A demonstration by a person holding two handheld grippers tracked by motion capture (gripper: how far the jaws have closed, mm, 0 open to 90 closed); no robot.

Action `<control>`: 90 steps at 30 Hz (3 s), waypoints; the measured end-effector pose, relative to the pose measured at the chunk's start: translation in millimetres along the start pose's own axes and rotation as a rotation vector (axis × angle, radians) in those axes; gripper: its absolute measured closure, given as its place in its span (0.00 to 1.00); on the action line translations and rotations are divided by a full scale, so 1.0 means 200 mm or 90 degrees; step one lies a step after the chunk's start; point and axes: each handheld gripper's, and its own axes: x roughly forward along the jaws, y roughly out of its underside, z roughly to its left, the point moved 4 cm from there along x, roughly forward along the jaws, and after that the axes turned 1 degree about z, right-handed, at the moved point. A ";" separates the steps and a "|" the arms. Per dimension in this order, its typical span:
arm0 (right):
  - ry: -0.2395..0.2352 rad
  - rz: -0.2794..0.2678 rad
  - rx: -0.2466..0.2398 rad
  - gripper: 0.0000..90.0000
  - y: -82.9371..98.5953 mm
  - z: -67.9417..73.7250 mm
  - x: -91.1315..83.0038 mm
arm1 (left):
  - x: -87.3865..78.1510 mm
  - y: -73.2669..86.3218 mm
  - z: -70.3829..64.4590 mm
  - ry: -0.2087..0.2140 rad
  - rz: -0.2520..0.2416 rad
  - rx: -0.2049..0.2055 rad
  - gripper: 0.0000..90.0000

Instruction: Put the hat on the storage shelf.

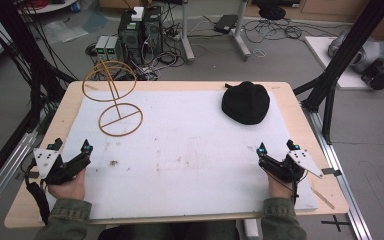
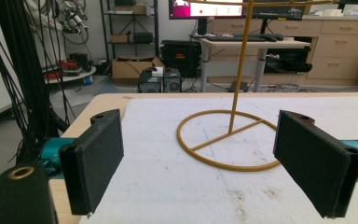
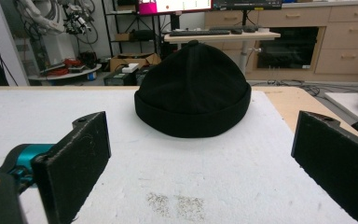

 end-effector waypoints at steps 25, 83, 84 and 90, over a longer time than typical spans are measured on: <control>0.012 -0.037 0.015 0.04 -0.09 -0.04 0.02 | 0.00 0.00 0.00 0.002 0.000 -0.006 0.18; 0.014 0.064 -0.090 0.04 -0.37 0.03 0.80 | 0.02 0.02 0.00 0.013 0.010 -0.021 0.18; 0.016 0.069 -0.093 0.04 -0.37 0.03 0.81 | 0.02 0.02 0.00 0.013 0.010 -0.022 0.18; 0.025 0.086 -0.086 0.04 -0.34 0.00 0.87 | 0.03 0.02 0.00 0.019 0.012 -0.025 0.18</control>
